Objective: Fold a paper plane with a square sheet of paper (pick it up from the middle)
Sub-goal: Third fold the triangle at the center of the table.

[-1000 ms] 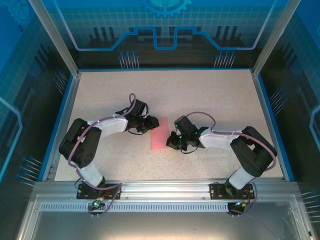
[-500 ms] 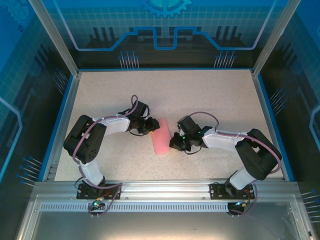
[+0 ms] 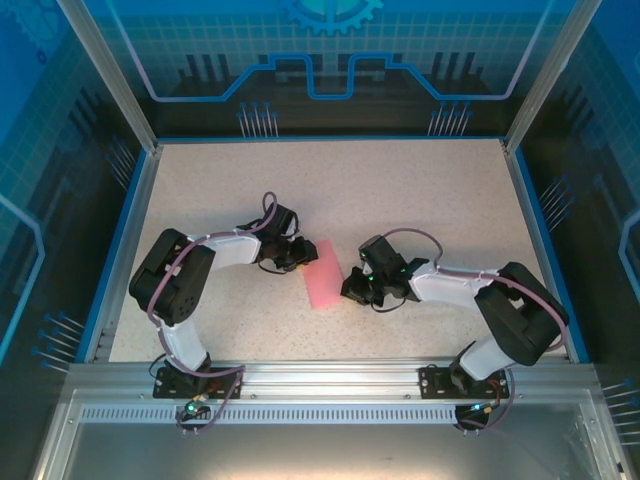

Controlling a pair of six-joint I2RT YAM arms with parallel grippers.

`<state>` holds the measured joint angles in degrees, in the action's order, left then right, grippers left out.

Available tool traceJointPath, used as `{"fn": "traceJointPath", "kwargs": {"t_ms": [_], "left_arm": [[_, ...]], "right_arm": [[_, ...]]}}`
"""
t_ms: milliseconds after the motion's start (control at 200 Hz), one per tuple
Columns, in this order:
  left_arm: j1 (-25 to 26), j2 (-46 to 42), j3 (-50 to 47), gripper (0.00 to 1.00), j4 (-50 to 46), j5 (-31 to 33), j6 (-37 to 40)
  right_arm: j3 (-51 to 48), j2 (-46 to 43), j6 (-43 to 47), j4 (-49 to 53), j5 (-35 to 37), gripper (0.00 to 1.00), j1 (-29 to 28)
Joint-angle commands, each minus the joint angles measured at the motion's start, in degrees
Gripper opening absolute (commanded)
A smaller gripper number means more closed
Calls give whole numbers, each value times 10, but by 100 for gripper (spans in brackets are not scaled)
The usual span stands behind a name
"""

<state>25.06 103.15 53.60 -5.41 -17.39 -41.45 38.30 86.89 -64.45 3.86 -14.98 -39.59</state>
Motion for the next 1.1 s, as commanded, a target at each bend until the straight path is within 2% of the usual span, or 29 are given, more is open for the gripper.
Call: {"fn": "traceJointPath", "kwargs": {"t_ms": [0,360,520,650,1095], "left_arm": [[-5,8,-13,34,-3,6,16],[-6,-20,1,33,-14,-1,22],[-6,-68,12,40,-45,33,40],[-7,-75,8,41,-64,72,52],[-10,1,19,20,-62,73,51]], "right_arm": [[-3,-14,0,-22,0,6,5],[75,51,29,-47,-21,5,-17],[96,83,26,-41,-15,4,-23],[101,100,24,-43,-16,5,-25],[117,135,21,-64,-21,5,-27]]}}
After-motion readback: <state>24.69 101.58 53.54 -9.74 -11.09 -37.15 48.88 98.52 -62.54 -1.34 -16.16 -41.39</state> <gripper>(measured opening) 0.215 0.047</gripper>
